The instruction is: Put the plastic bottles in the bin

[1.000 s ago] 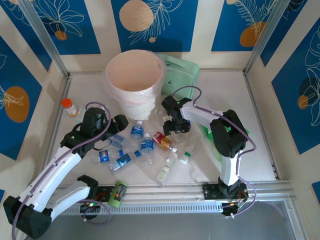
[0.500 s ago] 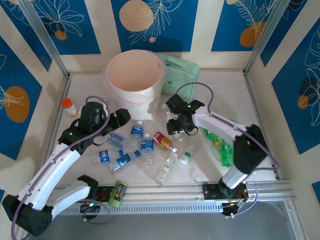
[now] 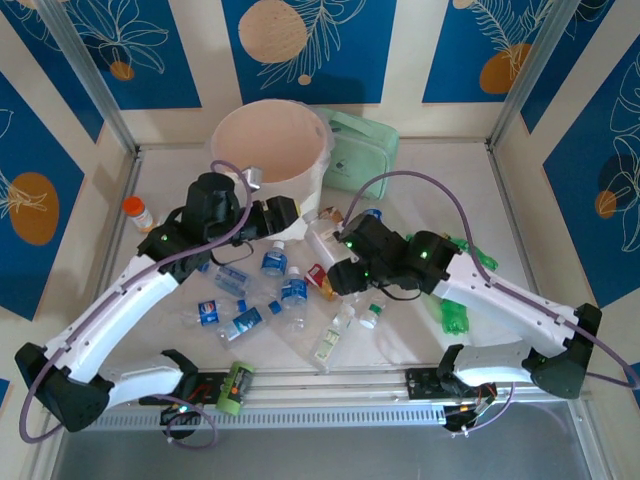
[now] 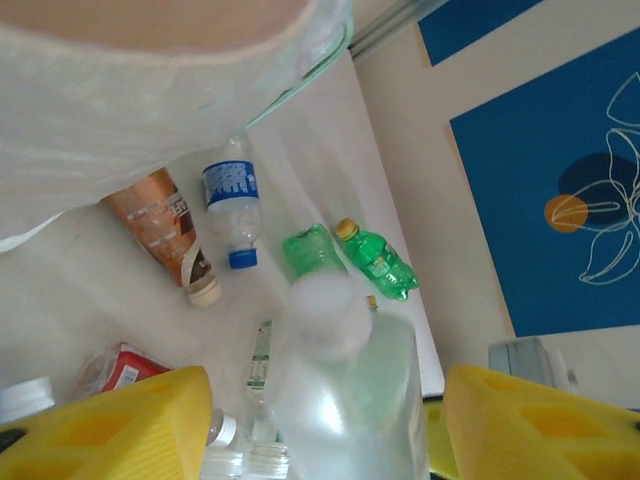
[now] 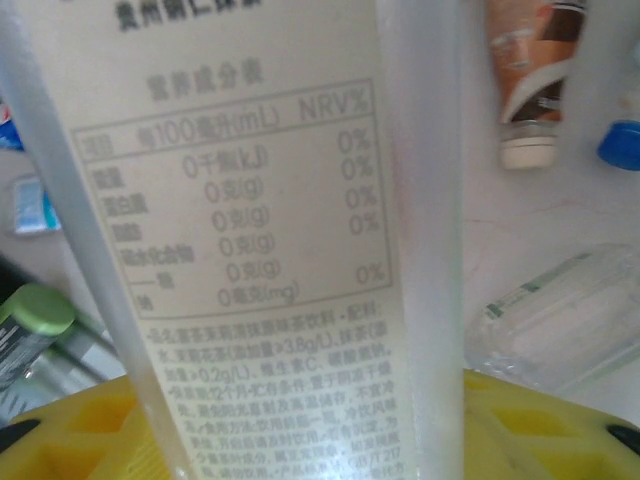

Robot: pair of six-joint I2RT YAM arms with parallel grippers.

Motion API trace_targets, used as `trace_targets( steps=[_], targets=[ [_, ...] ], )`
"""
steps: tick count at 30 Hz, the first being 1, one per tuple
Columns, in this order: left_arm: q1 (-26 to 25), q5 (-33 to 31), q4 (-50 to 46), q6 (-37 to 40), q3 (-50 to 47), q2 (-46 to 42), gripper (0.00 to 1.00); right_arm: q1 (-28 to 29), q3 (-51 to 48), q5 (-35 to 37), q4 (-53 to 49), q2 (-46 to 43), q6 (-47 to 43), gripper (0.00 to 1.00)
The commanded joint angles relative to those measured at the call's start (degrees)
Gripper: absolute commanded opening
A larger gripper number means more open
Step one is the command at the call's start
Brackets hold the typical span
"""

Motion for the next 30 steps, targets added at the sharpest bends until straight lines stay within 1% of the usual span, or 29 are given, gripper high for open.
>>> trace_targets(
  steps=[1,3,8,9,13,16,18,22,23,24,26,27,30],
  targets=[
    [-0.89,2.30,0.50,1.39,2.59,1.39,0.56,3.55,3.80,2.52,-0.79,0.45,1.09,0.55],
    [-1.10,2.97,-0.15,1.80,3.22,2.03,0.54,4.70,5.21,3.33,-0.70,1.44,0.99,0.55],
    [-1.33,2.29,-4.45,3.81,4.51,2.31,0.53,5.03,6.86,3.18,0.68,2.58,0.41,0.55],
    [-1.34,2.16,-4.93,4.08,4.42,1.97,0.51,5.06,7.15,3.10,0.94,2.84,0.30,0.55],
    [-1.33,2.68,-4.69,3.71,4.42,1.84,0.37,5.42,8.28,2.72,1.32,3.71,-0.15,0.55],
    [-1.34,3.18,-3.57,2.80,4.43,1.93,0.32,5.70,9.02,3.05,1.34,3.86,-0.23,0.55],
    [-1.33,3.77,-2.61,2.23,4.39,2.02,0.31,5.77,9.49,3.34,1.32,3.73,-0.14,0.55],
    [-1.34,4.18,-2.11,1.68,4.74,1.95,0.24,5.82,9.93,4.19,1.32,3.24,0.01,0.56],
    [-1.30,4.05,-2.18,1.60,5.03,1.94,0.23,5.80,10.07,4.42,1.23,3.11,0.01,0.57],
    [-1.34,3.66,-2.51,1.66,5.63,1.86,0.21,5.77,10.30,5.00,0.99,3.01,0.08,0.61],
    [-1.32,2.37,-3.44,2.01,7.54,1.68,0.18,5.68,10.82,7.11,0.26,2.40,0.19,0.76],
    [-1.26,0.86,-4.52,2.34,9.15,1.58,0.16,5.63,11.15,9.09,-0.39,1.92,0.47,0.82],
    [-0.11,-5.36,-8.52,5.12,16.34,1.75,0.14,4.24,11.73,16.25,-2.25,-0.98,1.69,0.88]
  ],
)
